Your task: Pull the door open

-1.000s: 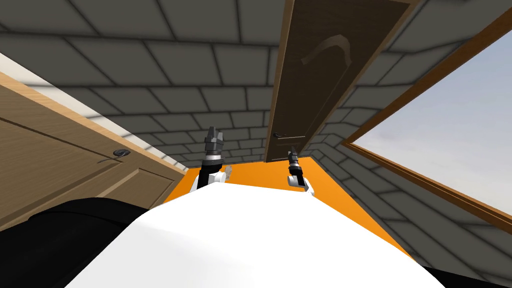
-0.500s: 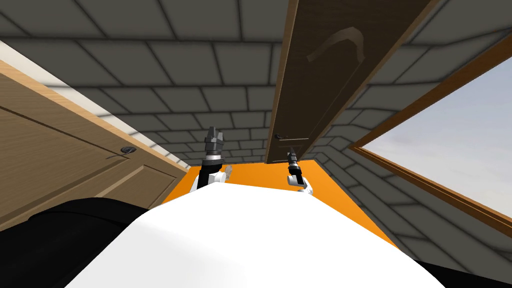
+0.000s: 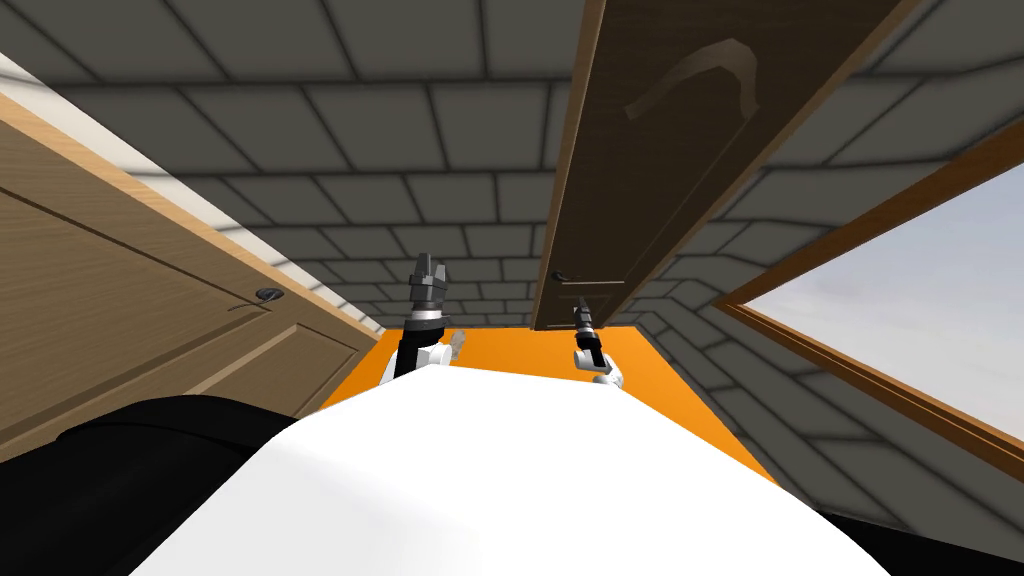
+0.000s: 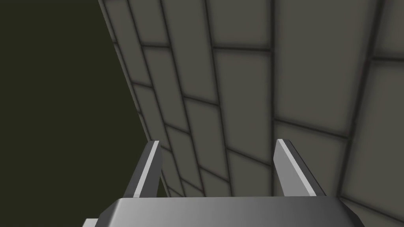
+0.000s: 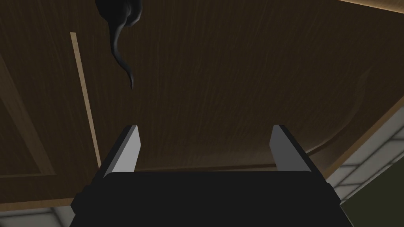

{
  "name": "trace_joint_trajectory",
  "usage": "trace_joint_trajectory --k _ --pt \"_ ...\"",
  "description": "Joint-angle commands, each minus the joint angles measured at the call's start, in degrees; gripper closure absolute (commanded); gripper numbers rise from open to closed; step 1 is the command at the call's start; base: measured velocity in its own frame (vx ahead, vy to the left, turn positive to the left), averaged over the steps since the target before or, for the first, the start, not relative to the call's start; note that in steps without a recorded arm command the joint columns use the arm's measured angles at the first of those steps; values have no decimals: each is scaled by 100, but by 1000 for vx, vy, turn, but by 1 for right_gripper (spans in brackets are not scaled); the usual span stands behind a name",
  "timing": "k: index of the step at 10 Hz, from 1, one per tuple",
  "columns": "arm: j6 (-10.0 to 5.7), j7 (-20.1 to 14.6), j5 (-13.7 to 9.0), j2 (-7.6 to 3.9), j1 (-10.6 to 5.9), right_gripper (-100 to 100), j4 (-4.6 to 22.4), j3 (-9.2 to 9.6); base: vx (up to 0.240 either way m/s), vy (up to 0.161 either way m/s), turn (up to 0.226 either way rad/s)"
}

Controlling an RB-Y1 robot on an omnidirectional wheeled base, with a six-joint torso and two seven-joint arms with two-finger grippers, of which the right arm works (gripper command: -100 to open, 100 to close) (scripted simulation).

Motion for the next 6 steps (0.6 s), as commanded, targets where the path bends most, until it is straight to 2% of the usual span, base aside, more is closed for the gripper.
trace_joint_trajectory --k 1,2,6 --pt "-60 -35 -28 -41 -124 -100 286 -7 60 -41 117" --pt "-60 -35 -28 -41 -124 -100 298 -7 46 -39 41" --pt "-181 -100 -94 -117 -451 -100 1017 -24 62 -63 93"
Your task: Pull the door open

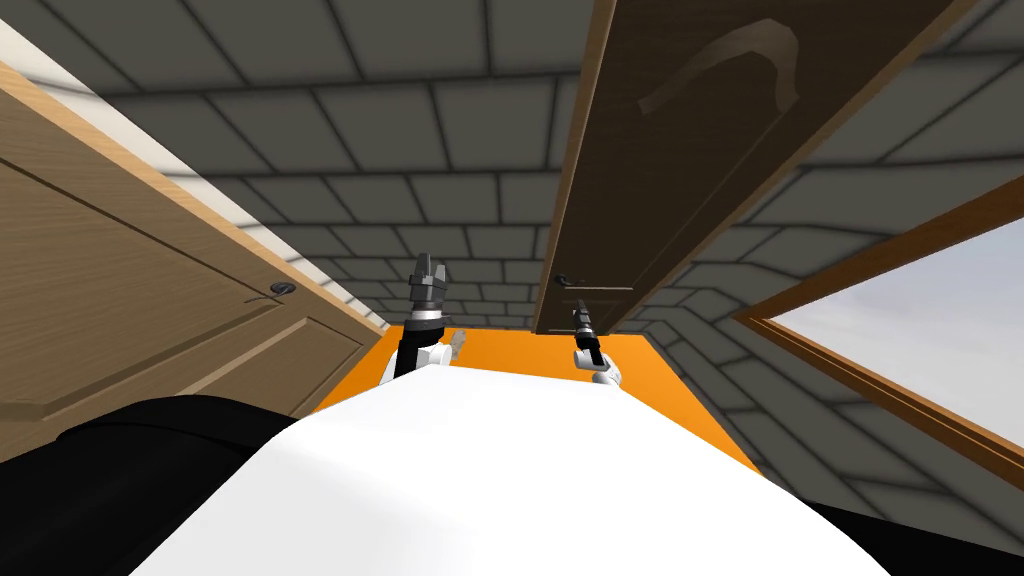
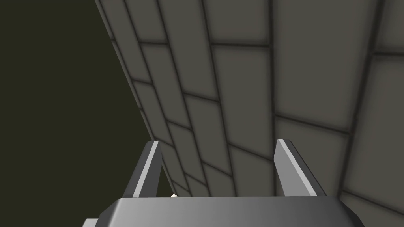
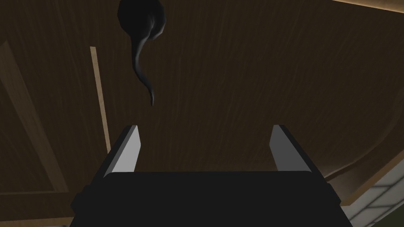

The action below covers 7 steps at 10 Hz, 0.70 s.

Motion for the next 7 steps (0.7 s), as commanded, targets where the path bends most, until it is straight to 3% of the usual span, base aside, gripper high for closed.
trace_joint_trajectory --k 1,5,7 --pt "-42 -29 -26 -33 -123 -100 271 -6 77 -65 102" --pt "-148 -86 -83 -95 -406 -100 886 -21 66 -68 101" --pt "-172 -99 -97 -110 -472 -100 1039 -24 36 -40 40"
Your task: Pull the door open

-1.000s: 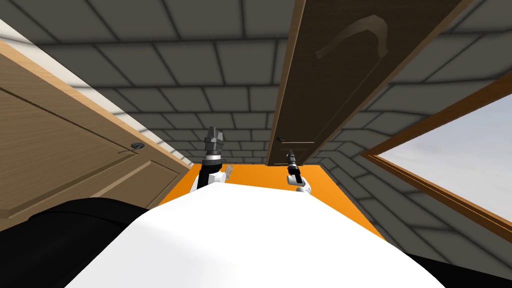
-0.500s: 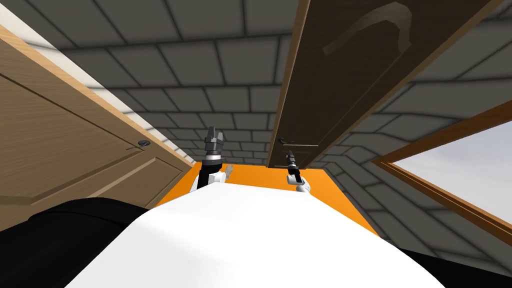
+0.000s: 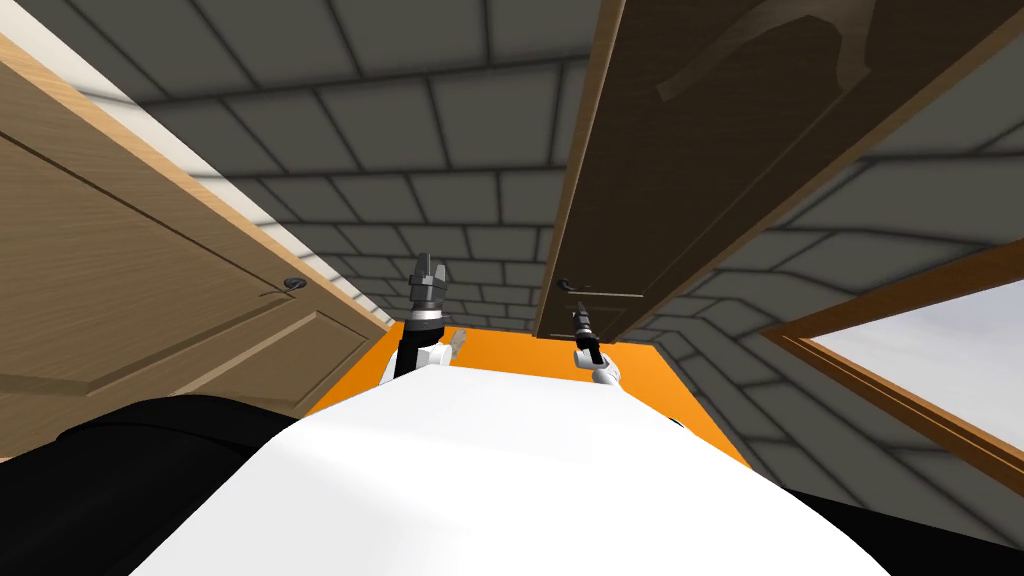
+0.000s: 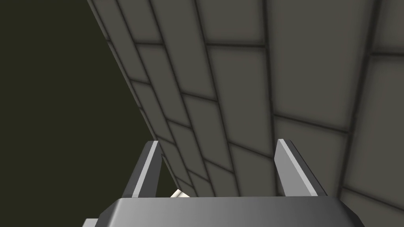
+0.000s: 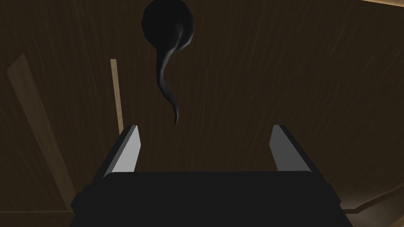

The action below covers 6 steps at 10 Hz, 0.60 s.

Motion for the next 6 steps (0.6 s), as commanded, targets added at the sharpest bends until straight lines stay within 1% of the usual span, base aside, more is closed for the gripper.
trace_joint_trajectory --k 1,2,3,6 --pt "-70 -19 -22 -21 -130 -100 281 -9 52 -49 95" --pt "-70 -19 -22 -21 -130 -100 281 -9 33 -45 34" --pt "-109 -40 -43 -44 -237 -100 517 -14 37 -68 75" --pt "-165 -70 -74 -75 -387 -100 848 -22 61 -74 83"
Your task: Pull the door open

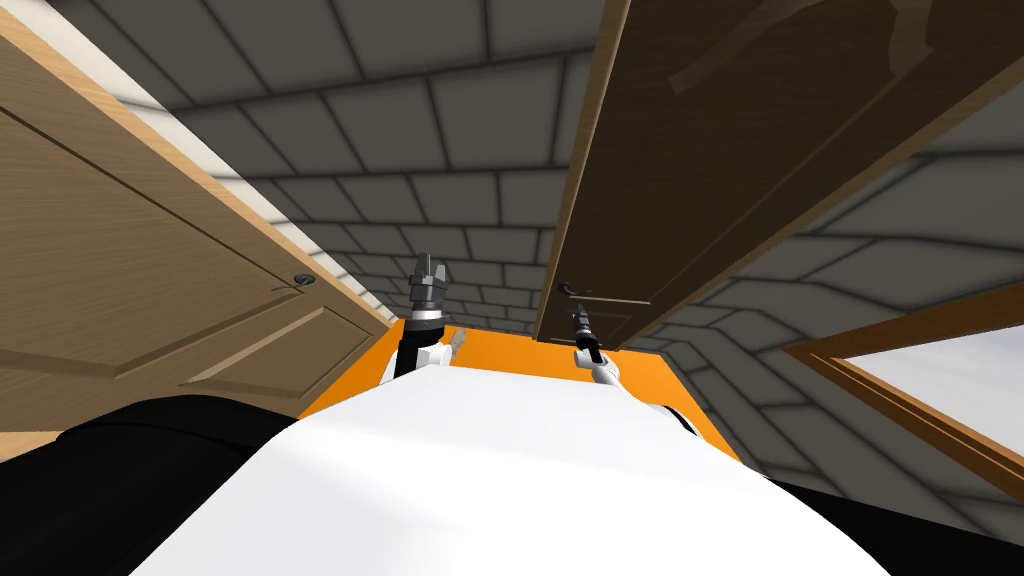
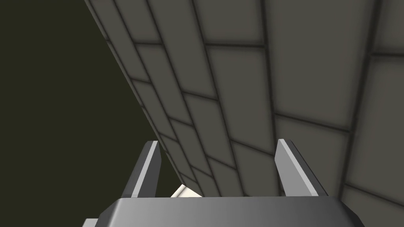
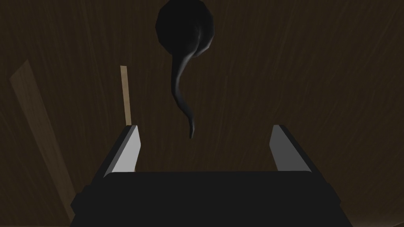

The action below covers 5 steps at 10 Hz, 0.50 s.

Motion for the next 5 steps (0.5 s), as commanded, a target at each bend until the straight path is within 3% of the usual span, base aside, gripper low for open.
trace_joint_trajectory --k 1,4,5 --pt "-26 -23 -20 -19 -80 -100 188 -4 57 -63 79" --pt "-81 -53 -50 -48 -229 -100 515 -11 55 -55 69" --pt "-52 -44 -43 -39 -184 -100 411 -9 21 -24 13"
